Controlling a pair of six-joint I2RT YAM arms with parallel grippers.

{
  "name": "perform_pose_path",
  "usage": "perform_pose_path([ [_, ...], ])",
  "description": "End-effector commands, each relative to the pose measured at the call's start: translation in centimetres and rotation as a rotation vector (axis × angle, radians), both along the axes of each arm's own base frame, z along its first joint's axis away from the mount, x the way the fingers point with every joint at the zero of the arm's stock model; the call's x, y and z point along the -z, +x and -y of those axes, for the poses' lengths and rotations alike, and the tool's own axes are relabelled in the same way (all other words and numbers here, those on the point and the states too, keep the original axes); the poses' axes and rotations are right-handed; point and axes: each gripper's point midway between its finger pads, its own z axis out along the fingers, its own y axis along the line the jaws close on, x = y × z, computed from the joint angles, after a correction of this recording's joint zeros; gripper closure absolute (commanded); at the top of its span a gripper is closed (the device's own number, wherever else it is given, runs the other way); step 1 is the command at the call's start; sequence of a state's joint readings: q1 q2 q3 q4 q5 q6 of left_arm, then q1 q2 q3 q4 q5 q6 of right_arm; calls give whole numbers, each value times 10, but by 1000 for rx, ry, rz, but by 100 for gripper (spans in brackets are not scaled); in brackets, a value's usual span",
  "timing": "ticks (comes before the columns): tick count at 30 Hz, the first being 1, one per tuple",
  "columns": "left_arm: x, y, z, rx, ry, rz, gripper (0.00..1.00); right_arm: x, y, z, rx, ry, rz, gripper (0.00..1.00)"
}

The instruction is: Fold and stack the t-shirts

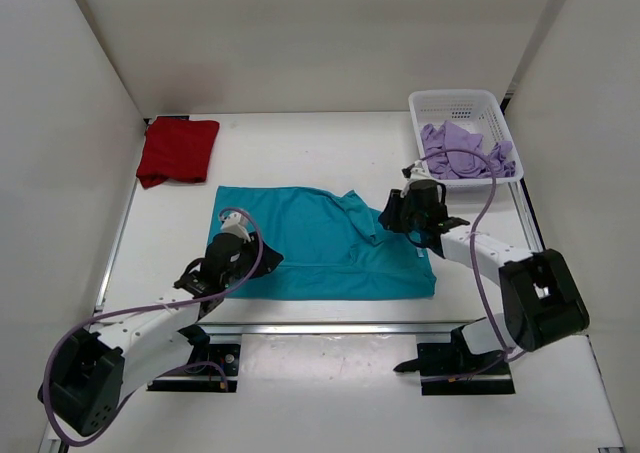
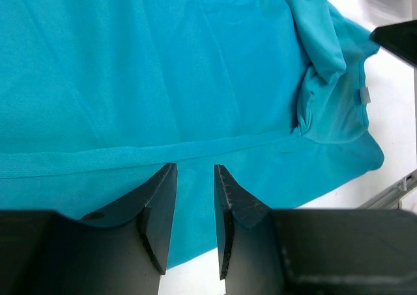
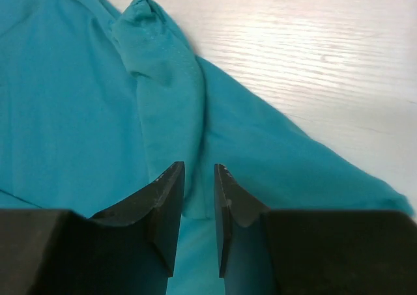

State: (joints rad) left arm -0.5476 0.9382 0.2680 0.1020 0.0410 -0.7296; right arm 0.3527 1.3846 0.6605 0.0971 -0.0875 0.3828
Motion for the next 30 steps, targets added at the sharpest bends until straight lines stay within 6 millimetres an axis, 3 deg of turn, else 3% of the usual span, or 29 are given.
perform_pose_path([
  [1,-4,3,-4,-14,1,14,60,-6,14,-25,-60,53,6,77],
  [6,-7,4,-5,-17,2,24,59,23,19,-43,-101,-17,-80,81],
  [10,-9,3,-3,-5,-5,23,59,21,14,-71,-175,5,-83,86],
  [12,-8,5,-5,-20,-3,22,60,19,7,-84,-205,-32,-70,95],
  [14,-9,3,-1,-7,-12,20,60,18,-10,-105,-274,-89,-57,98],
  [15,-8,3,-2,-10,-10,17,60,14,-8,-106,-263,-131,-22,97],
  [17,-10,5,-2,-16,-11,28,60,17,-34,-123,-327,-231,-4,93],
  [19,-7,3,-2,-12,-4,18,59,19,-44,-128,-349,-315,9,76],
  [20,-7,3,-2,-12,-7,17,60,22,-54,-131,-372,-350,5,72],
  [24,-13,6,-5,-26,-16,36,59,-1,-57,-121,-353,-244,32,65],
  [26,-10,4,-6,-23,-7,23,60,-28,-57,-115,-343,-102,78,69],
  [28,-11,9,-10,-46,-1,29,60,-25,-51,-94,-271,-13,82,79],
  [30,-11,9,-10,-40,-2,34,59,-26,-44,-87,-252,35,78,87],
])
